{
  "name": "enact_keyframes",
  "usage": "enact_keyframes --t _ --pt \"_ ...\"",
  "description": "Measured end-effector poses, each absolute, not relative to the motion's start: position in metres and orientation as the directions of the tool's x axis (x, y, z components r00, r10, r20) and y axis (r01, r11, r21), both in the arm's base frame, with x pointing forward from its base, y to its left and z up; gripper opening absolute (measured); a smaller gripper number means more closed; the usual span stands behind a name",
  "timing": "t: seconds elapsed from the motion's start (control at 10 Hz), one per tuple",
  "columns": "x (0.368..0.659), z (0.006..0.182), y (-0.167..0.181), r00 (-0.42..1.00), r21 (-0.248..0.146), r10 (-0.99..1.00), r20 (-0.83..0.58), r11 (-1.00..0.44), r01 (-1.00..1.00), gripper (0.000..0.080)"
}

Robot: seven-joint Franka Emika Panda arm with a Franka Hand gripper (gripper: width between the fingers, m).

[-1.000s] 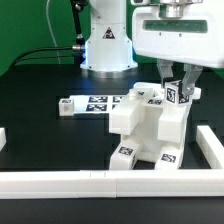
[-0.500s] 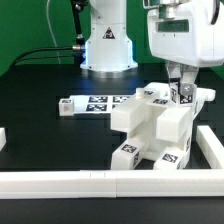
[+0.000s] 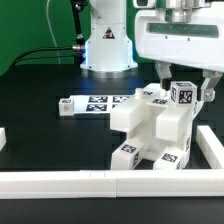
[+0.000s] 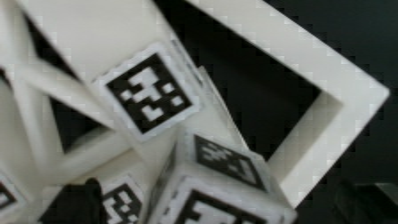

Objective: Assemble chair

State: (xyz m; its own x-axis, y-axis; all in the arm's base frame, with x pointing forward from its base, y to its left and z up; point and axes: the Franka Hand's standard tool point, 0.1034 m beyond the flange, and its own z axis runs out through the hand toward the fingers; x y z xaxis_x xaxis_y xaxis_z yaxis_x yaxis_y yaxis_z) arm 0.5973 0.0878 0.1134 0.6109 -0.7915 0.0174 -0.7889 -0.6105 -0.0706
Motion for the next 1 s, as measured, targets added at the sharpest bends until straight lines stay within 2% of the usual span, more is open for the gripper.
enact_keyframes --t 0.2,0.3,0.4,0.5,0.6,0.8,0.9,1.0 --pt "0.596 0.112 0.092 0.745 -0.062 -0.666 0.032 -0.745 -0.664 0.0648" --pt "0.595 0.112 0.09 0.829 -0.038 -0.558 0.035 -0.829 -0.557 0.0648" --pt "0.596 0.115 0.089 0.924 0.01 -0.38 0.029 -0.925 -0.381 0.0648" --pt "0.6 0.117 0.088 0.981 0.032 -0.191 0.03 -0.981 -0.192 0.0648" --pt "0.601 0.116 0.084 0.996 0.035 -0.08 0.026 -0.996 -0.081 0.0648" --pt "0.601 0.116 0.079 0.991 0.033 -0.132 0.03 -0.991 -0.133 0.0394" --pt "0.601 0.116 0.08 0.991 0.034 -0.13 0.03 -0.991 -0.131 0.0394" --pt "0.601 0.116 0.08 0.984 0.031 -0.175 0.031 -0.984 -0.176 0.0282"
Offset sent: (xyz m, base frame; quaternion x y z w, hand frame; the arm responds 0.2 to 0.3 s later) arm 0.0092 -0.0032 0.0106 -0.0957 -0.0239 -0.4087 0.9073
